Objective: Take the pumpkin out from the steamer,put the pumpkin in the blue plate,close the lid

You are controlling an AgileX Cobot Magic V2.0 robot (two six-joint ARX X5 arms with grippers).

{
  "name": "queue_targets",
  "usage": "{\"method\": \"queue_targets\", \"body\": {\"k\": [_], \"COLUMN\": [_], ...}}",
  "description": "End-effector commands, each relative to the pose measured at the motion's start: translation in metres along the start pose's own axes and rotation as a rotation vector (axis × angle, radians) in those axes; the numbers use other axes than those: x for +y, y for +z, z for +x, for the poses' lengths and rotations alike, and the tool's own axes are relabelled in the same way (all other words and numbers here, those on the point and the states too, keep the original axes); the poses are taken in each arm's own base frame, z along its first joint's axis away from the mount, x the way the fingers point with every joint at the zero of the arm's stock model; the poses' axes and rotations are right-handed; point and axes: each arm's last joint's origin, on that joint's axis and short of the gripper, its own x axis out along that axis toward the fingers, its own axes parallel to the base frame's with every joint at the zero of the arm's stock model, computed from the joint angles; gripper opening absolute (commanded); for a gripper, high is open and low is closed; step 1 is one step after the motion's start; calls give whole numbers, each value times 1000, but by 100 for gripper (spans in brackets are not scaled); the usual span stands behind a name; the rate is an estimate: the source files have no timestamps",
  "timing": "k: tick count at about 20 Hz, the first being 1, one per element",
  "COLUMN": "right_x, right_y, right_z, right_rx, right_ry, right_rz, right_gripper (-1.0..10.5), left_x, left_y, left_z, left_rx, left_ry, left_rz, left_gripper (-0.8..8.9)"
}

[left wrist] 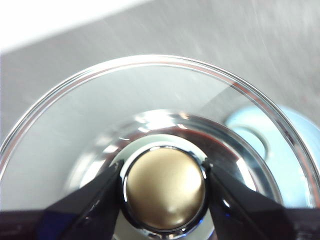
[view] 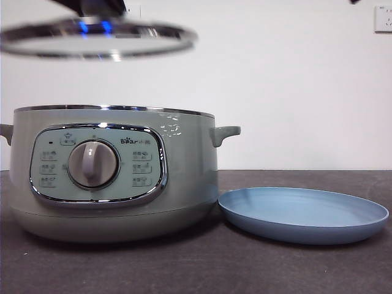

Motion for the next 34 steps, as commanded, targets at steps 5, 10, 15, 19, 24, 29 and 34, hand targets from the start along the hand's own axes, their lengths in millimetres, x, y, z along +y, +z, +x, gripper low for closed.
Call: {"method": "queue_targets", "body": {"k": [5, 10, 15, 19, 24, 29, 34], "right_x": [17, 47, 94, 137, 183, 201, 201], "right_y": [0, 4, 37, 61, 67, 39, 11], "right_z": [38, 78, 124, 160, 206, 243, 280], "right_rx": [88, 182, 274, 415, 481, 544, 599], "right_ry": [161, 297, 365, 337, 286, 302, 300], "right_rz": [-60, -166, -295, -456, -616, -720, -736], "right_gripper": [438, 469, 576, 572, 572, 567, 566], "left_x": [5, 10, 13, 13, 13, 13, 13], "left_y": [-3, -16, -32, -40, -41, -43, -43], "left_z": [-65, -109, -143, -149, -148, -148, -148], "left_rx": [-102, -161, -196, -153, -135, -121, -122], "left_ry": [148, 277, 352, 378, 377, 376, 375], "left_rz": [2, -15, -30, -27, -24, -24, -28], "left_gripper": [-8, -9, -9, -9, -9, -9, -9]}}
